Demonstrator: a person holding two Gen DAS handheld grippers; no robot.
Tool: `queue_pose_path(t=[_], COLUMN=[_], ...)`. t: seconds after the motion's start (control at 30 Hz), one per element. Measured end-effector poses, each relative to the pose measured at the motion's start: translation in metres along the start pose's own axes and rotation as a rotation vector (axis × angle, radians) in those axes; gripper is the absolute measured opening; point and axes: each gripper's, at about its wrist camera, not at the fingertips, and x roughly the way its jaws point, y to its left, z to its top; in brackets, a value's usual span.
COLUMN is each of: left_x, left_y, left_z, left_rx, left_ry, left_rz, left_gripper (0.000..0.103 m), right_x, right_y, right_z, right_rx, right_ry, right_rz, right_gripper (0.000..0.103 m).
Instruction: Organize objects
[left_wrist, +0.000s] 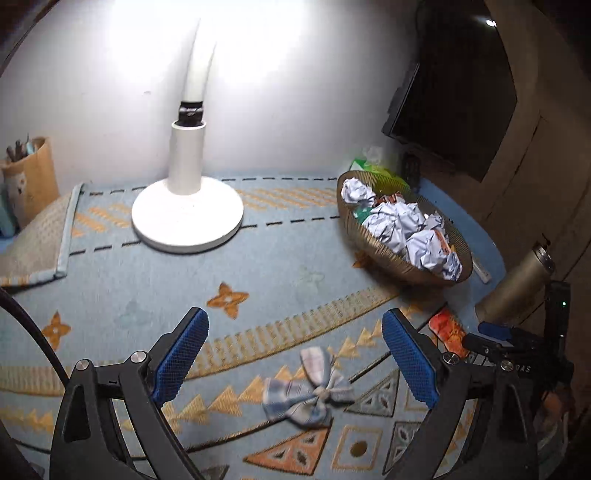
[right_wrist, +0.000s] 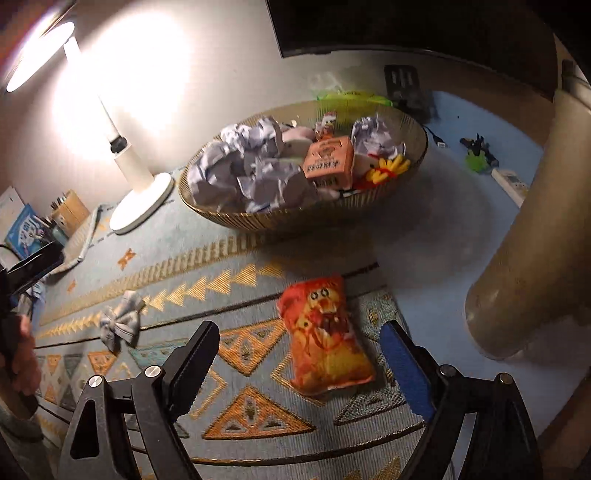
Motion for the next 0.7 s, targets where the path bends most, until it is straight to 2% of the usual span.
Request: queue_pose_path(t=[0.07,0.13,0.37,0.43,0.5,0.7], left_x=[0.003,0.012,0.059,0.068,0.07,0.067], left_y=[0.004,-0.003,-0.056,-0.059,-0.06,-0.057], left_z=[-0.016,-0.029,-0.059,-0.063,-0.065,-0.06], left_rx=[-0.001,0.044,0.302,0.304,0.301,0.273], left_ry=[0.032,0.077,0.192,0.211,0.188,0.177], left_rz=[0.003,0.006,0.055,0.042,0.061,0.057], left_gripper=[0.095,0.095,0.095,0.095,0.095,0.09], right_x=[0.01,0.017,0.033,0.034,0.035,0.042], right_y=[0.002,0.003,-0.003,-0.002,-0.001,0.011], right_z=[-0.004,-0.007,-0.01,-0.009,-0.008,-0.005], right_rx=[-0.011,-0.016,0.005,-0.001,-0.009,-0.049], right_ry=[0.005,0.007,0.001,0.001,0.007,0.03], right_rz=[-0.043,-0.076,-0.047,-0.027,-0.023,-0.086], right_gripper=[0.088,0.088,0.09,0.097,0.098,0.1])
